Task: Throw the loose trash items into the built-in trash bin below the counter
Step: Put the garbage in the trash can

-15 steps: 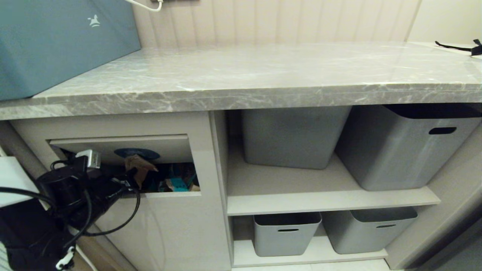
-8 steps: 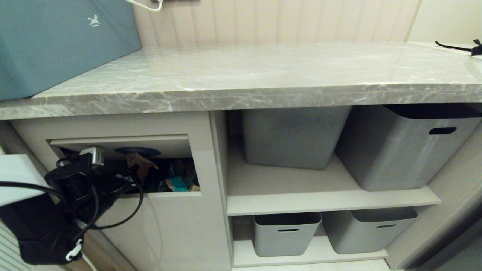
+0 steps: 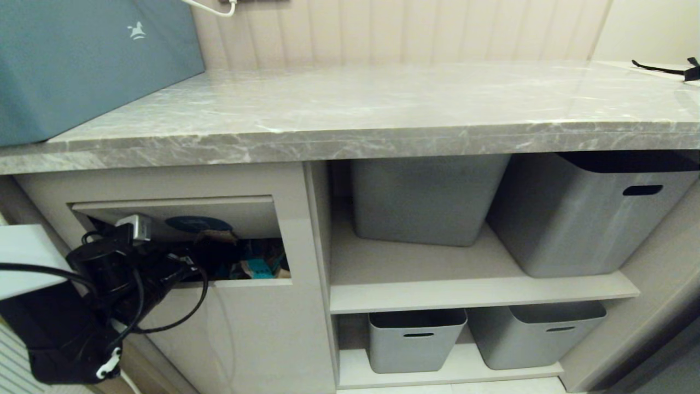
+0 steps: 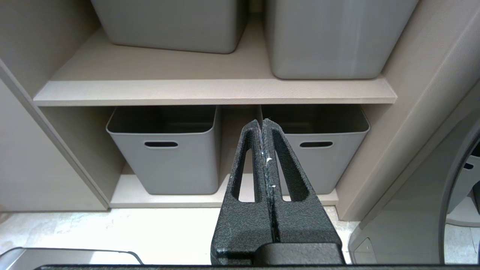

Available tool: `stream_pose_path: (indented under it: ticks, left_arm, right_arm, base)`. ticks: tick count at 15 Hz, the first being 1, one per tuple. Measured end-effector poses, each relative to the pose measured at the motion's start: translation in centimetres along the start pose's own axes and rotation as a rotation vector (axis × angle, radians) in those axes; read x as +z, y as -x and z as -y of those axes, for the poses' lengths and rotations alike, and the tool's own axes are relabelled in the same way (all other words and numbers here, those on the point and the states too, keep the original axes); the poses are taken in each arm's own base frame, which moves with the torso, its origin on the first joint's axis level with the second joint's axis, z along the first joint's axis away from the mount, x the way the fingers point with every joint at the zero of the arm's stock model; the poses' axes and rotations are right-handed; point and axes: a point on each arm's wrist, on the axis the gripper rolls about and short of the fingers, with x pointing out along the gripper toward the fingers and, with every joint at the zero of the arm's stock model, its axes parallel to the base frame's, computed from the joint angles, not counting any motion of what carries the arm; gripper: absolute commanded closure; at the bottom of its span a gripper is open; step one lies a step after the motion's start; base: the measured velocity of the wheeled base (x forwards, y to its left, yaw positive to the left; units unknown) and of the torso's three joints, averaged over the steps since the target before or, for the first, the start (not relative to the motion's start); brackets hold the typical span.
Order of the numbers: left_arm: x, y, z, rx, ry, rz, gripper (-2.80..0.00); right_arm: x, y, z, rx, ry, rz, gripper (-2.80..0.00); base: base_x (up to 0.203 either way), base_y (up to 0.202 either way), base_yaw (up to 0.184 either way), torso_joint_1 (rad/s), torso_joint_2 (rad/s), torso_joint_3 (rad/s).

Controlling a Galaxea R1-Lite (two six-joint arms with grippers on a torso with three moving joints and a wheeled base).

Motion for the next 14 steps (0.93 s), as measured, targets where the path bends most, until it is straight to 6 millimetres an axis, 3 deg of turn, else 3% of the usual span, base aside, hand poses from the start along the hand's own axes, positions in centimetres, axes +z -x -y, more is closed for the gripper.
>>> stream_pose_path:
  ticks: [14]
  left_arm:
    - [-0.1, -1.3, -0.5, 0.027, 0.002, 0.026, -2.80]
  right_arm:
    - [0.0, 0.0, 0.0, 0.000, 0.001, 0.000, 0.00]
  base:
    - [0.000, 0.000, 0.000, 0.000, 0.00, 0.000]
